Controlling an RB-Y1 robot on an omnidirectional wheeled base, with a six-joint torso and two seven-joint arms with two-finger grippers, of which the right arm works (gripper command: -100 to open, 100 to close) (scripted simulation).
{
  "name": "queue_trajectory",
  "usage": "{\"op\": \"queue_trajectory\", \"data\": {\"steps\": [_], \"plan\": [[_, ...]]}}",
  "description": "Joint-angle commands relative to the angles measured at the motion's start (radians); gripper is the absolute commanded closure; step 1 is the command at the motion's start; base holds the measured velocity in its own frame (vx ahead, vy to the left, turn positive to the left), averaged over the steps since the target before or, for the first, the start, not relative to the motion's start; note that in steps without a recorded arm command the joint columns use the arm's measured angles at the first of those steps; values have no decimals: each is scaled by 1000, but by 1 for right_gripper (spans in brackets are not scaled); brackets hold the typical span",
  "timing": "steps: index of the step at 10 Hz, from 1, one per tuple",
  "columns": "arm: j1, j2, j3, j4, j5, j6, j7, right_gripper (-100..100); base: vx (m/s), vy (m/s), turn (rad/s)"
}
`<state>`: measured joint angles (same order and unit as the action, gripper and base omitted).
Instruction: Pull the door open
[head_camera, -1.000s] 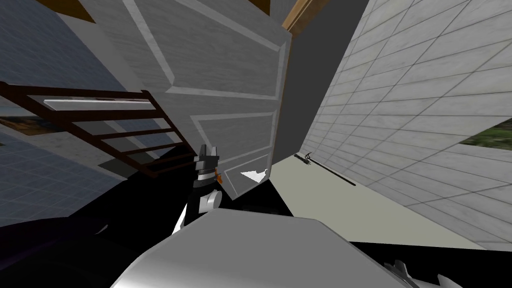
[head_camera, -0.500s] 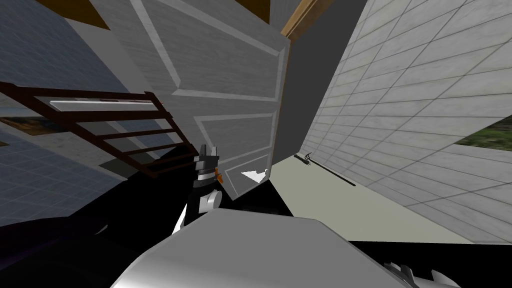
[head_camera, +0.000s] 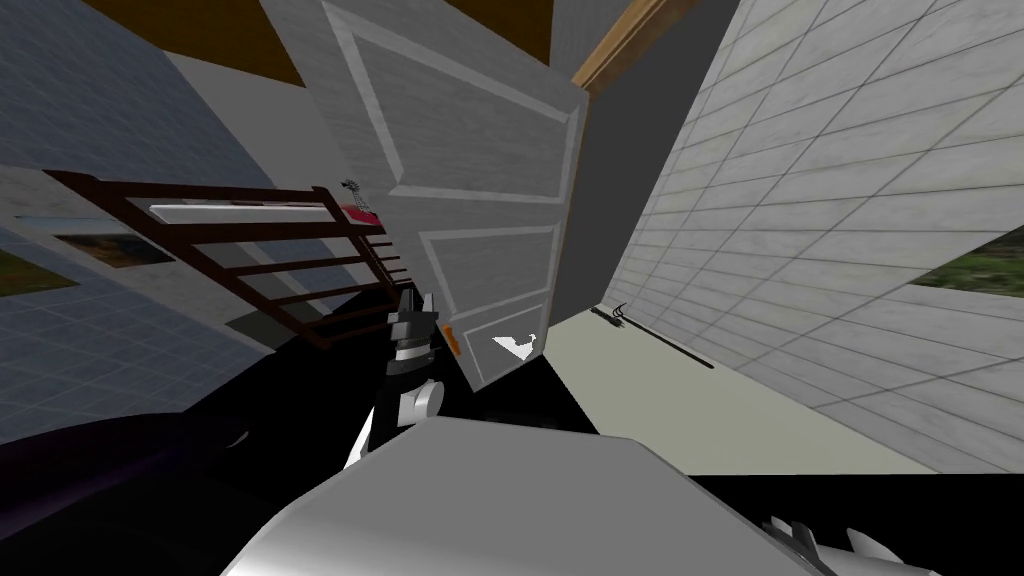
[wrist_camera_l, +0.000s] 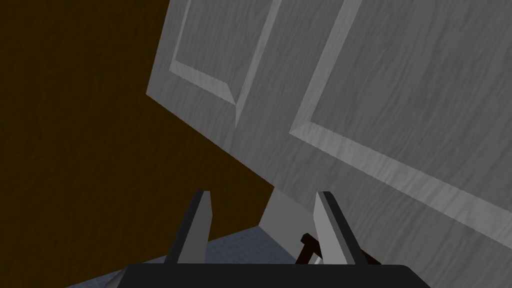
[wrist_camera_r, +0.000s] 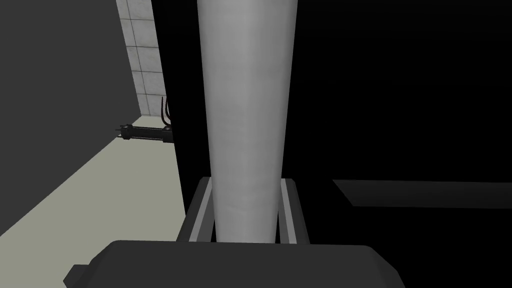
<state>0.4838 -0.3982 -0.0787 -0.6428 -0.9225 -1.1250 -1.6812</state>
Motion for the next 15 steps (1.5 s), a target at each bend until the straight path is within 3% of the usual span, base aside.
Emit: {"op": "queue_trajectory", "data": {"steps": [1, 5, 6, 7, 14, 15], "plan": [[4, -1, 24, -2, 19, -17, -16, 100, -179, 118, 38], [25, -10, 70, -21, 56, -43, -43, 100, -201, 100, 45], [23, -8, 62, -14, 49, -37, -39, 100, -102, 32, 15], [30, -10, 87, -23, 70, -52, -46, 100, -143, 65, 47], [57, -27, 171, -50, 146, -115, -76, 100, -243, 85, 49], [54, -24, 166, -49, 140, -107, -73, 100, -106, 40, 8]]}}
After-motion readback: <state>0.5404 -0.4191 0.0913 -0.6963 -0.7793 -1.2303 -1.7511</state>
